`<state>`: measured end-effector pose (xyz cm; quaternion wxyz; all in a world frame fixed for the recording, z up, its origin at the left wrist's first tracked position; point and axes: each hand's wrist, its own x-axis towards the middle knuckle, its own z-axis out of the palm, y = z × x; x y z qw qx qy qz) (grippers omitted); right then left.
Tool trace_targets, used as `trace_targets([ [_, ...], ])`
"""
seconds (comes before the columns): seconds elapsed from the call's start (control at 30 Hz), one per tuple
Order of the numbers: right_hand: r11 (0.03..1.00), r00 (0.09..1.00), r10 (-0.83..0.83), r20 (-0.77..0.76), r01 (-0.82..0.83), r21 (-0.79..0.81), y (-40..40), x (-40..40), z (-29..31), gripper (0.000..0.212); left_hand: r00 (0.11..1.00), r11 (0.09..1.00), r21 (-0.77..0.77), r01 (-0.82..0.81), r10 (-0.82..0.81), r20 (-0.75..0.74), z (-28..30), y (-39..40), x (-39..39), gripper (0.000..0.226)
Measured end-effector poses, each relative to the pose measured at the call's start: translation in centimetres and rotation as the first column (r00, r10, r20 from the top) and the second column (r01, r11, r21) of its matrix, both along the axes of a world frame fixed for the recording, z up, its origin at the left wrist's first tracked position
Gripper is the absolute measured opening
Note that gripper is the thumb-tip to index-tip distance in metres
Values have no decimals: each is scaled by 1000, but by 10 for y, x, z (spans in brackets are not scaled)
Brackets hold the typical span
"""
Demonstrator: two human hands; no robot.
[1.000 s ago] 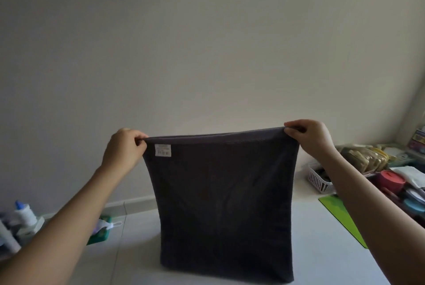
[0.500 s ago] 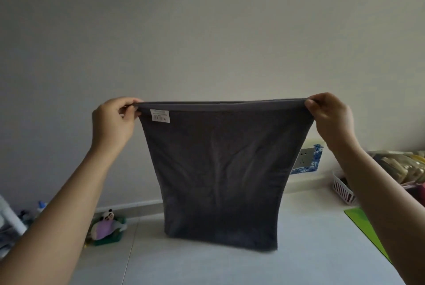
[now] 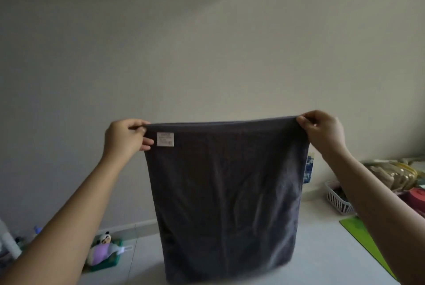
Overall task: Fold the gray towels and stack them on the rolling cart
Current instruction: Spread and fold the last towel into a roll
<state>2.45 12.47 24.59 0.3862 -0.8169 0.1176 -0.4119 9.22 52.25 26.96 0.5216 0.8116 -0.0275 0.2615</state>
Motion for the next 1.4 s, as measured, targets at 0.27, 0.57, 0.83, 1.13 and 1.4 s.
trace_targets([
  [0.27,884,965,261,40,-255,391,-36,55,2,9,999,984,-175,35,-34,11,6,-45,41,30],
  [0.57,836,882,382,275,-457,303,-67,30,57,9,953,971,-239,7,66,296,52,-76,-3,28],
  [0.83,815,865,478,154,-502,290,-79,-56,-15,10,982,968,-235,90,-46,184,-25,-69,-109,30],
  [1.13,811,860,474,-191,-341,476,-62,-143,-172,12,947,937,-343,61,-163,-277,-190,-44,-205,21],
  [1.4,826,806,456,-377,-227,516,-55,-185,-237,12,849,973,-230,-1,-121,-514,-255,-24,-253,16],
])
